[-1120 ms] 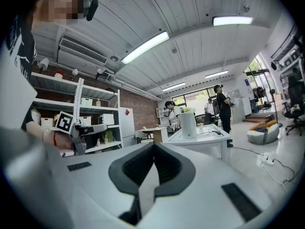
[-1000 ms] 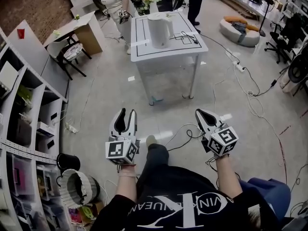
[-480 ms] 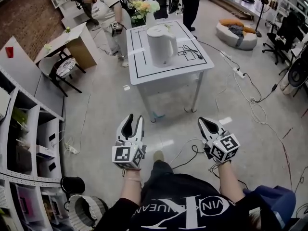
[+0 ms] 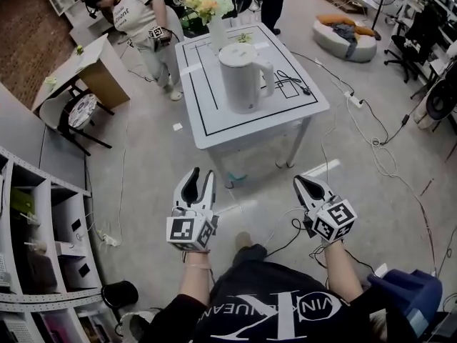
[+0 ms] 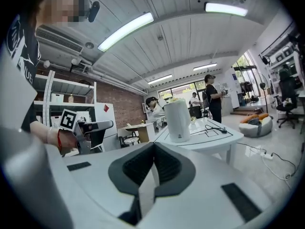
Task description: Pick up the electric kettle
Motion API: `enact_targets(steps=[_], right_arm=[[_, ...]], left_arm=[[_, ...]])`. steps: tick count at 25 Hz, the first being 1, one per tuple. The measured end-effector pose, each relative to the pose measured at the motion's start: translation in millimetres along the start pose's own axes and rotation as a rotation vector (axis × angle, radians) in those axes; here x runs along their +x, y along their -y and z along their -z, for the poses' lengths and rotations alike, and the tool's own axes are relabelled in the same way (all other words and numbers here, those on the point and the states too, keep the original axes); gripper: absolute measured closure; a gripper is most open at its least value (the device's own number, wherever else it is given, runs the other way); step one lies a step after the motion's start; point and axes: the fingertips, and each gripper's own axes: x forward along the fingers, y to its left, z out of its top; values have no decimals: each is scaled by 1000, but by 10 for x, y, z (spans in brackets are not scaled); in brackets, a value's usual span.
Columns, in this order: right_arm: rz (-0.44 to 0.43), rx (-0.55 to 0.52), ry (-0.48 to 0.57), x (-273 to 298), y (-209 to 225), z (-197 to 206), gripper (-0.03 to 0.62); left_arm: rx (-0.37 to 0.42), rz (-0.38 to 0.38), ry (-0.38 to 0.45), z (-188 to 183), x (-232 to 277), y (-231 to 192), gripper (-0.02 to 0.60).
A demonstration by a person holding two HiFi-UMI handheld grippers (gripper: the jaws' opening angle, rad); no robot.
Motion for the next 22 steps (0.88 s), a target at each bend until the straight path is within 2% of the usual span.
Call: enact_targets(steps=[8,14,22], right_arm=[[43,18,-10,719,149,-5,595],[75,20,7,1094,218,-91,595],[106,9,-12,1166,323,-89,595]], left_arm=[[6,60,-37,90,562,-550,456],[6,90,-25,14,908,-874,456],[-23,159,-38,111,1156,-795,456]])
